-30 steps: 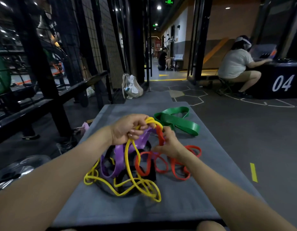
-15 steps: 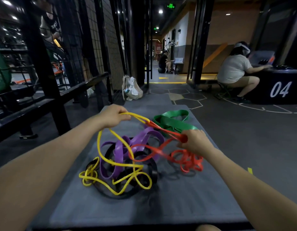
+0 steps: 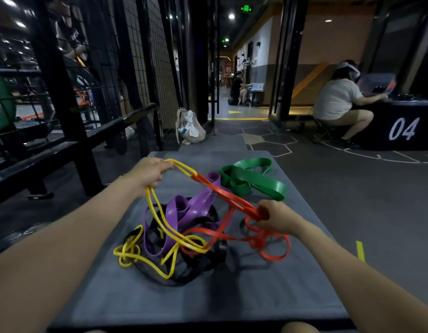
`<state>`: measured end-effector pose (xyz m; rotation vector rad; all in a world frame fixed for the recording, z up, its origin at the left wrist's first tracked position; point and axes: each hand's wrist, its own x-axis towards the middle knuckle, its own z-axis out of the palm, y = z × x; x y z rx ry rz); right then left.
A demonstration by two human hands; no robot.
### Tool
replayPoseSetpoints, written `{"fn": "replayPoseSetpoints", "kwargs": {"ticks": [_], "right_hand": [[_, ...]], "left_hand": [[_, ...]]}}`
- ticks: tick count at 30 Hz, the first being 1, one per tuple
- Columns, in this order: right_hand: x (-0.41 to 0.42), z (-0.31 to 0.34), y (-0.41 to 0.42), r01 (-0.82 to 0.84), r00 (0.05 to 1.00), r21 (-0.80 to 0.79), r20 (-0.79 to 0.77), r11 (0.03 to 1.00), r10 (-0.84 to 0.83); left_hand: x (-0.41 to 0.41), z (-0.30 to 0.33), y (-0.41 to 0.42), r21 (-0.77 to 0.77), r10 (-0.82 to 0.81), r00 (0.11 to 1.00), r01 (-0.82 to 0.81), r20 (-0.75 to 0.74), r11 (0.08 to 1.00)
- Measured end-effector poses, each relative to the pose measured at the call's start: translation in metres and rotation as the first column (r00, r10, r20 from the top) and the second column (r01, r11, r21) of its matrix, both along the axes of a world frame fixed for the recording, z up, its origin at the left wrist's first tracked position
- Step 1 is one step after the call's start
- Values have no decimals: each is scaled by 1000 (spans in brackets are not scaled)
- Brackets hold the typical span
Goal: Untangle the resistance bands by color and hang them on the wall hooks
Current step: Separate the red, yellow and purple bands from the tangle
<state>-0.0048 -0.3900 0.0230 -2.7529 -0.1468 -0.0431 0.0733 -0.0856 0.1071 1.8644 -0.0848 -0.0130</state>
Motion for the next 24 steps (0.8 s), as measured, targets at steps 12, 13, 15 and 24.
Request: {"fn": "replayPoseSetpoints", "kwargs": {"ticks": [12,13,15,24], "right_hand": [[-14,20,-2,178,984,400,-75,899,-162],[-16,17,-3,194,977,391,-156,899,-144],[-20,9,-3,210,956,368,-271,906,-112],[-26,-5,-33,263,955,471,-251,842,-158]], "left_hand": [[17,-35,7,-159,198,975,-212,-101,964],[19,-38,5,-172,210,971,-228,-117,958],[23,-40,1,-184,236,964,-256,-126,949],[33,-52,8,-236,375,906,-414,-196,879]]}}
